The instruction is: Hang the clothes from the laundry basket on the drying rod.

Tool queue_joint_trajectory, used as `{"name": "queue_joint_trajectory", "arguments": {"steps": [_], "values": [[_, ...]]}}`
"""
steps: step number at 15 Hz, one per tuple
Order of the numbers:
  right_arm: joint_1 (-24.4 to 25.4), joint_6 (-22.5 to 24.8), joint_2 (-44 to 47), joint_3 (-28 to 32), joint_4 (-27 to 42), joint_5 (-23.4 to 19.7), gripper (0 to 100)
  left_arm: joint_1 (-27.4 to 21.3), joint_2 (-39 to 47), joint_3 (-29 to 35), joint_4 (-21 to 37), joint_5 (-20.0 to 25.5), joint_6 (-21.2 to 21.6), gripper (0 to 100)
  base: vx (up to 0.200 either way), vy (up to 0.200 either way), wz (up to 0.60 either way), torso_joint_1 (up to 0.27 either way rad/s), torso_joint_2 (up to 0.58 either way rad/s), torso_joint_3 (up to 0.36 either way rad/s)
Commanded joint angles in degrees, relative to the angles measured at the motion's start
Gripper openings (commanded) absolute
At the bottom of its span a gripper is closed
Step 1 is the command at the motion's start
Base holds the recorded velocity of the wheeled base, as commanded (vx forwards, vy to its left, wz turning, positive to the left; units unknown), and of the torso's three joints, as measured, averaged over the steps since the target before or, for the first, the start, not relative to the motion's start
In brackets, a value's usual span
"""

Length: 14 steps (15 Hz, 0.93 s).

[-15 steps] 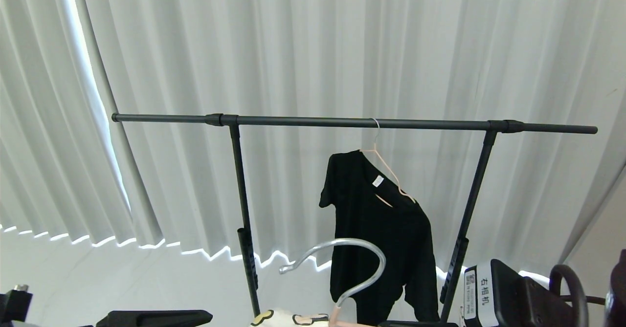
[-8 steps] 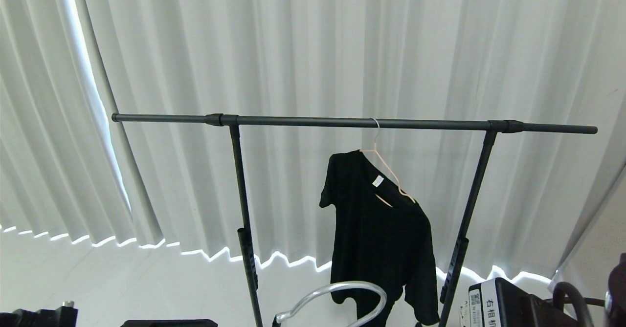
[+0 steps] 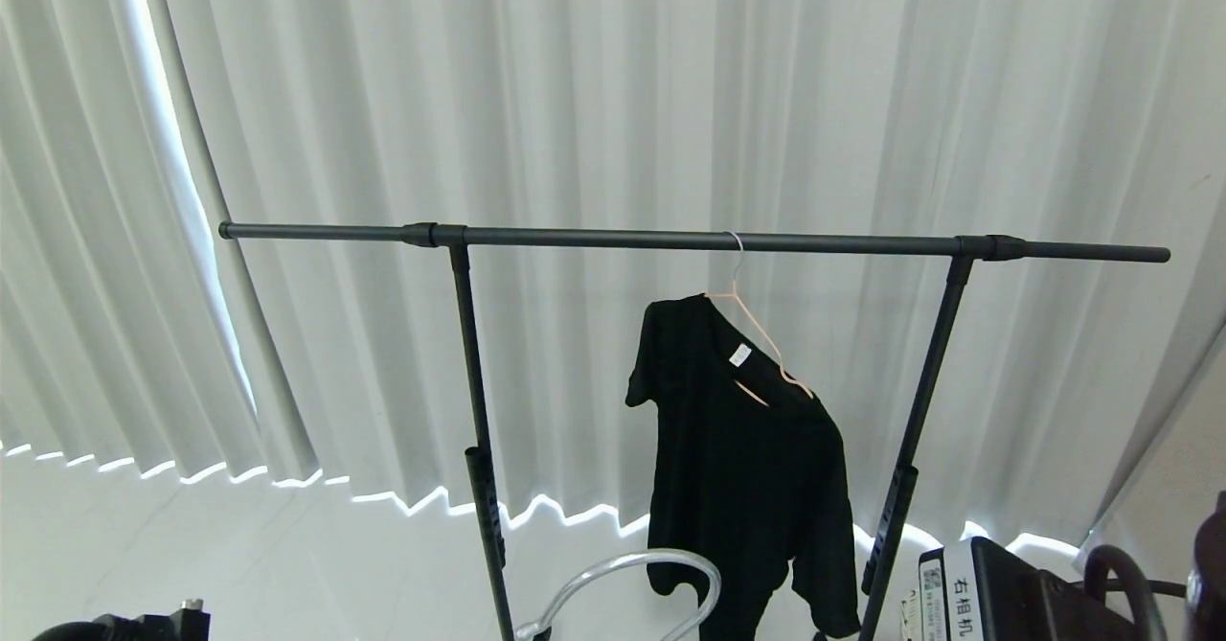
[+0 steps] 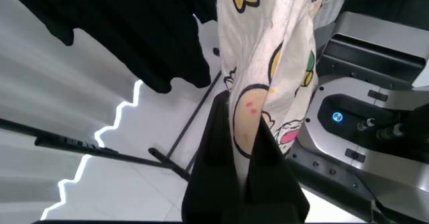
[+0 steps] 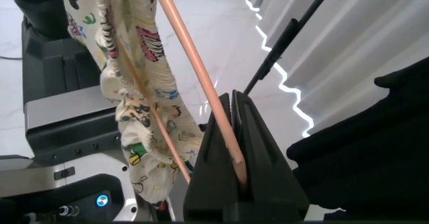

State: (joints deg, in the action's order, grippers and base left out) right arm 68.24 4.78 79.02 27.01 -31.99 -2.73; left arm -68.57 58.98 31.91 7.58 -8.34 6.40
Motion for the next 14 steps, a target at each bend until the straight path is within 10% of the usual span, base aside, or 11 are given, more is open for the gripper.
{"name": "queue_joint_trajectory", "arguments": {"steps": [1,4,5,14], "values": [[-0.2,0.0,0.1,0.1,-0.2,0.1,0,0.0,0.3,-0.1,0.1,0.0,0.0,0,0.0,0.0,0.0,0.0,0.0,0.0],[-0.6,0.1,0.0,0.3,-0.2,0.2,0,0.1,0.3,-0.1,0.1,-0.3,0.0,0,0.0,0.0,0.0,0.0,0.0,0.0],[-0.6,0.1,0.0,0.3,-0.2,0.4,100,0.1,0.3,-0.1,0.1,-0.4,0.0,0,0.0,0.0,0.0,0.0,0.0,0.0],[-2.1,0.5,-0.4,0.1,-0.2,0.8,100,14.0,-0.7,-1.5,-1.4,-1.3,6.7,0,0.0,0.0,0.0,0.0,0.0,0.0]]}}
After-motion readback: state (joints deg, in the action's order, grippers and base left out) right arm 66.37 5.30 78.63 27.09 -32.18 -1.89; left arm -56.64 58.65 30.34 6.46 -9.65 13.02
